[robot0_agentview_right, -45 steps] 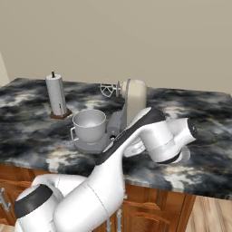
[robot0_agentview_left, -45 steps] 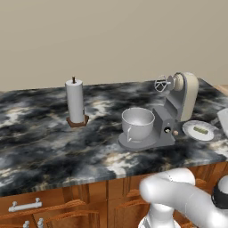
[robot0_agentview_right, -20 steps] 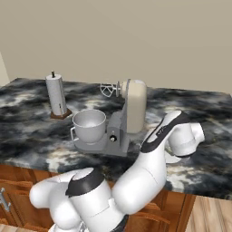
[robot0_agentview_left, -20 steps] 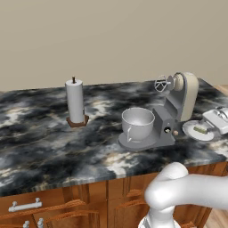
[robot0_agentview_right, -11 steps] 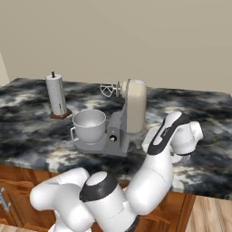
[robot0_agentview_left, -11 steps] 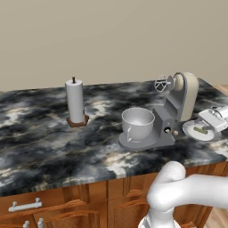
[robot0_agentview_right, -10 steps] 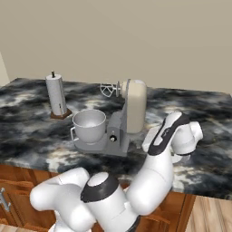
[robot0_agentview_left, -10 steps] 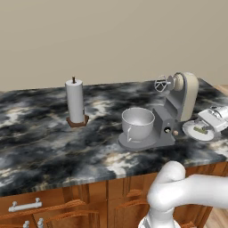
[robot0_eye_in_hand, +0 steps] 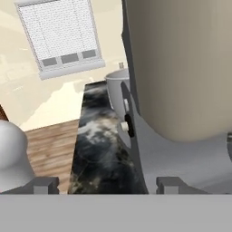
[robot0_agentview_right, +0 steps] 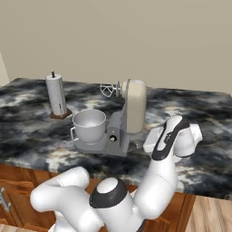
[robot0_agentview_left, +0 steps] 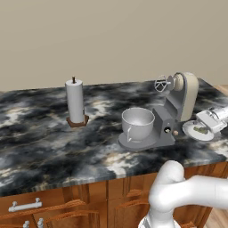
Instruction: Add butter and sugar cubes to the stand mixer bowl and then turn on the stand mixer to begin making frosting.
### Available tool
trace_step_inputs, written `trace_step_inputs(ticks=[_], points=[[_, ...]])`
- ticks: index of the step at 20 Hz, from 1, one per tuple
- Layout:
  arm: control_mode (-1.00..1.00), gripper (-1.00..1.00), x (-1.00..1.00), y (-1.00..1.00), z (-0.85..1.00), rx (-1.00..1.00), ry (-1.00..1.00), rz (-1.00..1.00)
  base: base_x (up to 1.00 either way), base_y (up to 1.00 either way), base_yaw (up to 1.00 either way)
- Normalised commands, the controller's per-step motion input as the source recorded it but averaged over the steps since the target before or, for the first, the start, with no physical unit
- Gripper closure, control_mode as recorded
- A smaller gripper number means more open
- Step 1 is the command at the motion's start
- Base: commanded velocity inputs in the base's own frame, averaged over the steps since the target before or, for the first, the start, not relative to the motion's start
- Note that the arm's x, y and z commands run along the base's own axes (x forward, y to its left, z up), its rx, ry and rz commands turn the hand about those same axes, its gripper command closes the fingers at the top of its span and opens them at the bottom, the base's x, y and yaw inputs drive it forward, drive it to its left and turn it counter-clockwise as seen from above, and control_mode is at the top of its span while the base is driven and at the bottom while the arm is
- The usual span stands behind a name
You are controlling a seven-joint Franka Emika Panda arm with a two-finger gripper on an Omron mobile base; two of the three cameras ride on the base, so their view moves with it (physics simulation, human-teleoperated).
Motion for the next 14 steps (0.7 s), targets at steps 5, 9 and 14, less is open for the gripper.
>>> trace_step_inputs(ticks=[5, 9, 14], points=[[-1.0, -1.0, 0.15, 0.0, -0.22, 0.0, -0.03, -0.02, 0.0, 0.0, 0.0], [-1.0, -1.0, 0.12, 0.0, -0.23, 0.0, -0.05, -0.02, 0.0, 0.0, 0.0], [-1.0, -1.0, 0.17, 0.0, -0.25, 0.0, -0.03, -0.02, 0.0, 0.0, 0.0]])
